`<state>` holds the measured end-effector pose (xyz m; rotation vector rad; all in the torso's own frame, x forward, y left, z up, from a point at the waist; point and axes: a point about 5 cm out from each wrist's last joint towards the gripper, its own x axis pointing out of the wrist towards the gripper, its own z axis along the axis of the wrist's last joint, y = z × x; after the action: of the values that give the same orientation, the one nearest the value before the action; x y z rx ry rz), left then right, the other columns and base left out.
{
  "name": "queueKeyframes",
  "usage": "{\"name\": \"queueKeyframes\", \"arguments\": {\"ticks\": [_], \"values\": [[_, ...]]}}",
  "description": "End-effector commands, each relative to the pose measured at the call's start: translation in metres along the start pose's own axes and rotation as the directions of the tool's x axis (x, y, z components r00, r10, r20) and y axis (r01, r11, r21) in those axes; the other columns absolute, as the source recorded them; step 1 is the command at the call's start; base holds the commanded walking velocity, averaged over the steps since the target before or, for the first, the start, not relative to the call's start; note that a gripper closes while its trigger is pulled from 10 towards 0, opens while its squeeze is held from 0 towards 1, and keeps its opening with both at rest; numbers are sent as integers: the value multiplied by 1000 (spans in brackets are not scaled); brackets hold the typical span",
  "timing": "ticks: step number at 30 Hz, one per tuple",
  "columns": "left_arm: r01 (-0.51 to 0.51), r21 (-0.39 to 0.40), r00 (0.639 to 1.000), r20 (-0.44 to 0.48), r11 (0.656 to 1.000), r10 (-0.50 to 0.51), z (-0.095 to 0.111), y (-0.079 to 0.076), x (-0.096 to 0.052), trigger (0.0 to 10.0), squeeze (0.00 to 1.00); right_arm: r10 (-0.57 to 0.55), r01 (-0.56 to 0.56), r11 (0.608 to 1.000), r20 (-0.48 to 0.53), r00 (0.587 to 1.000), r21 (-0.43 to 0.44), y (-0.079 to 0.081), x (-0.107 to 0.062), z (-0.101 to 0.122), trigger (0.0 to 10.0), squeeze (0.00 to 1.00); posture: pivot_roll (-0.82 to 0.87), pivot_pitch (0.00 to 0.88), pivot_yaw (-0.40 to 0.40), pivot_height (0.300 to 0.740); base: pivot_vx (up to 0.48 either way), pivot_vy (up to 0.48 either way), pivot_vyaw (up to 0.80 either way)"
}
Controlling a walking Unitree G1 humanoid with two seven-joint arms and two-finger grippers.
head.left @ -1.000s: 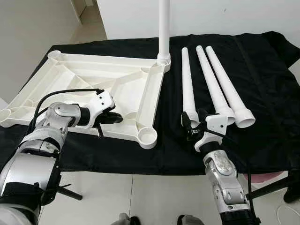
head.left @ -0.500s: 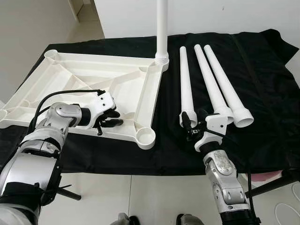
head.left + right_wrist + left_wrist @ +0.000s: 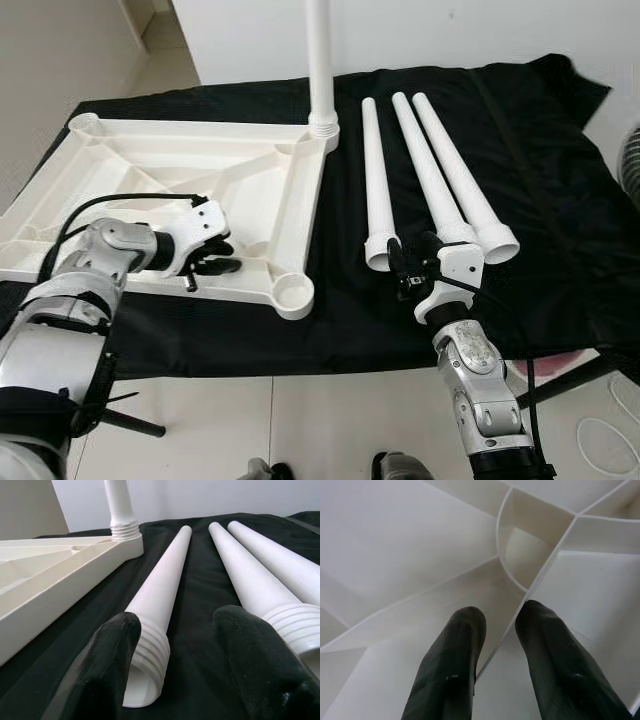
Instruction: Building children table
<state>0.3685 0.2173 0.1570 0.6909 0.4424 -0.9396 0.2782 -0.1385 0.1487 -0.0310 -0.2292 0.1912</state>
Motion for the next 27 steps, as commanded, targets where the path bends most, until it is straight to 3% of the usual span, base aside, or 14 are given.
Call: {"name": "queueKeyframes", "arguments": {"ticks": [1,8,9,10,11,12,16,19,23,27], "values": [[-146,-115,977,-173,982,125,-47,-6,-11,10000,0,7,-7,1000,-9,1000,7,3,-2,-3,10000,0,-146,118,135,740,0,0,0],[-161,-185,978,-163,969,131,-57,-8,-16,10000,0,14,-13,1000,-11,1000,10,5,-1,-4,10000,0,-138,112,129,740,0,0,0],[-169,-218,979,-147,961,139,-57,-9,-16,3804,0,17,-17,1000,-12,1000,11,6,-1,-4,10000,0,-138,112,129,740,0,0,0],[-169,-218,979,-147,961,139,-57,-9,-16,3804,0,17,-17,1000,-12,1000,11,6,-1,-4,10000,0,-138,112,129,740,0,0,0],[-187,-244,979,-131,951,159,-56,-8,-15,863,0,20,-20,1000,-11,1000,13,6,0,-4,10000,0,-135,108,128,740,0,0,0],[-199,-258,977,-123,945,172,-55,-7,-14,0,0,21,-21,1000,-11,1000,13,6,0,-4,10000,0,-135,108,128,740,0,0,0],[-207,-274,978,-93,939,188,-50,-6,-12,0,0,22,-22,1000,-9,1000,14,7,0,-4,10000,0,-133,107,129,740,0,0,0],[-195,-293,979,-4,936,203,-34,-4,-1,0,0,22,-22,1000,-8,1000,16,7,-1,-3,10000,0,-133,109,129,740,0,0,0],[-193,-309,975,49,931,218,-24,-4,6,0,0,21,-21,1000,-9,1000,16,7,-1,-4,10000,0,-131,110,128,740,0,0,0],[-186,-298,959,152,936,239,2,-6,23,0,0,21,-21,1000,-10,1000,17,7,-1,-4,10000,0,-129,117,124,740,0,0,0]]}}
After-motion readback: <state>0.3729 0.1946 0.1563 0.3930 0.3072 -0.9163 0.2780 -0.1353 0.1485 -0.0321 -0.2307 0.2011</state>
